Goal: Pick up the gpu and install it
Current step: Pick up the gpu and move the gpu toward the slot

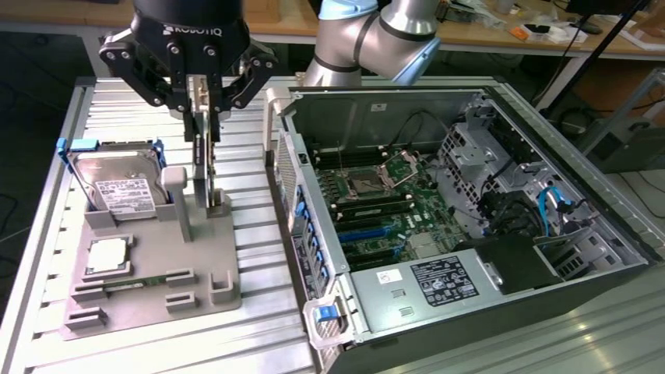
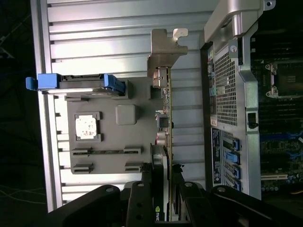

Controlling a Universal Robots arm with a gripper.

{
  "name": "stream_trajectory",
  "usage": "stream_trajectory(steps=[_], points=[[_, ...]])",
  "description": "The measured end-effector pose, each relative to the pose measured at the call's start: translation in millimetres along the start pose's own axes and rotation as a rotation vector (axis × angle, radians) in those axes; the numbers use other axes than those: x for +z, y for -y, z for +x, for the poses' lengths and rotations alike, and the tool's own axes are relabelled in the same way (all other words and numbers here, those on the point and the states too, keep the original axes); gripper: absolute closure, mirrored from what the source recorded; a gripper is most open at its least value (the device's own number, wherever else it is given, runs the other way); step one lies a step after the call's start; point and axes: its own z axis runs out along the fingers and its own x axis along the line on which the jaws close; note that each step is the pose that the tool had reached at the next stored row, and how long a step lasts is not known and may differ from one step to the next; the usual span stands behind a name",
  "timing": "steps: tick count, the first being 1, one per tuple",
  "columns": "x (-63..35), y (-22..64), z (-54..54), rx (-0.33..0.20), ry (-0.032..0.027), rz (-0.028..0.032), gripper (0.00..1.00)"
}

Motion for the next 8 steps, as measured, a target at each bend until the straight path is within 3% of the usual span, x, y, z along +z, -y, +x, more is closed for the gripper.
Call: stream_trajectory(steps=[8], points=[[-0.1,0.0,0.0,0.000,0.0000,0.0001,0.73]])
